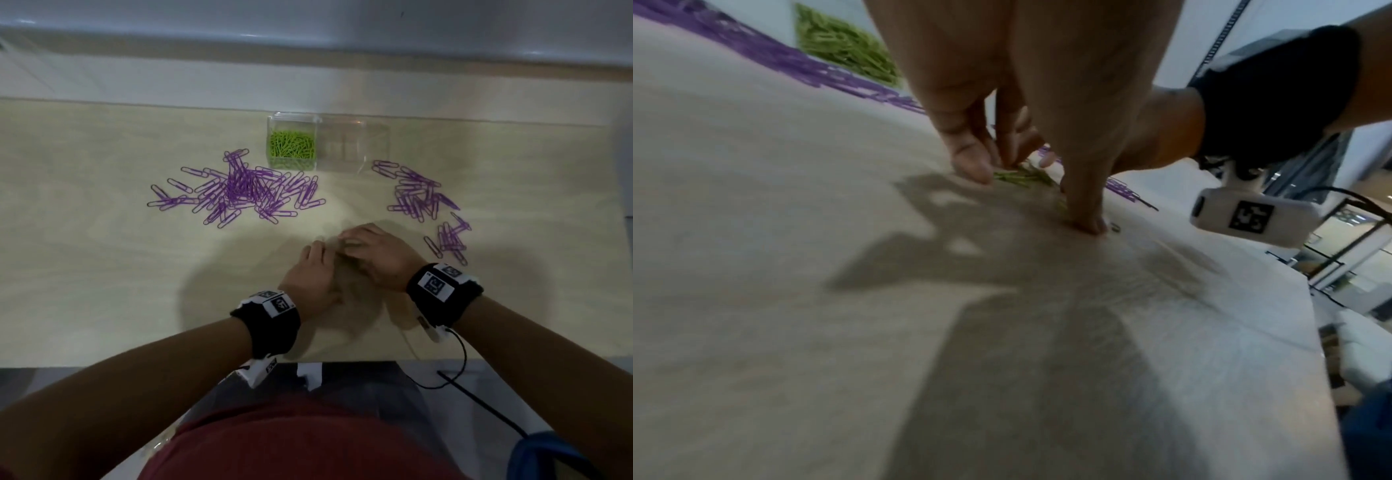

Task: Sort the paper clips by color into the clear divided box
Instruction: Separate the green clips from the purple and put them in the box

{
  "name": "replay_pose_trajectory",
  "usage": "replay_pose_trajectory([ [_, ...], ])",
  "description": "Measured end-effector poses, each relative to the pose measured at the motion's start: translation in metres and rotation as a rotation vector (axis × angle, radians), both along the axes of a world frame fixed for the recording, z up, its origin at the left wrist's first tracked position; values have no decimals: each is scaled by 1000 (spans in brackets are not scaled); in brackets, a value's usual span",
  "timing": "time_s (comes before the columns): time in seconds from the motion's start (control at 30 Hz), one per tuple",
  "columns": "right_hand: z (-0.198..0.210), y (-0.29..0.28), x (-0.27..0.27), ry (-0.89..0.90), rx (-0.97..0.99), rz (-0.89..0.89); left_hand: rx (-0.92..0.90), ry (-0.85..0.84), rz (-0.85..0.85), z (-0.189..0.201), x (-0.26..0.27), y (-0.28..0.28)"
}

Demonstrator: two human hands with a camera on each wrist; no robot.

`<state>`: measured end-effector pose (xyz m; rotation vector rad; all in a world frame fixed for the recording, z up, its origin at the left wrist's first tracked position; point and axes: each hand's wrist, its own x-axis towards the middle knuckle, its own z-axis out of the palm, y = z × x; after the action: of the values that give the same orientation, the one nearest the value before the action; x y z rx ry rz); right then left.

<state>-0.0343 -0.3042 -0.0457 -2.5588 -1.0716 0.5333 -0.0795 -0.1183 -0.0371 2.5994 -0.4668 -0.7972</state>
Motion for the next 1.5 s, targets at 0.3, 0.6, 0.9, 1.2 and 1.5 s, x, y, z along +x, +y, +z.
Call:
replay_pose_trajectory([
  [0.3,-16,-3,-29,-84,83,-218,-102,-22,-37,-12,15,1],
  [0.6,-13,13,-39,-102,-72,-285,79,-227,-299,-12,11,6],
  [0.9,-10,14,-38,-54,-3,-345,-221,-166,-50,-14,20,17],
  [1.2,6,-11,-15,540,635,-990,-802,184,558,-3,52,32],
  [1.5,14,-26,-20,920,872,-1132,-926,497,776,-1,58,24],
])
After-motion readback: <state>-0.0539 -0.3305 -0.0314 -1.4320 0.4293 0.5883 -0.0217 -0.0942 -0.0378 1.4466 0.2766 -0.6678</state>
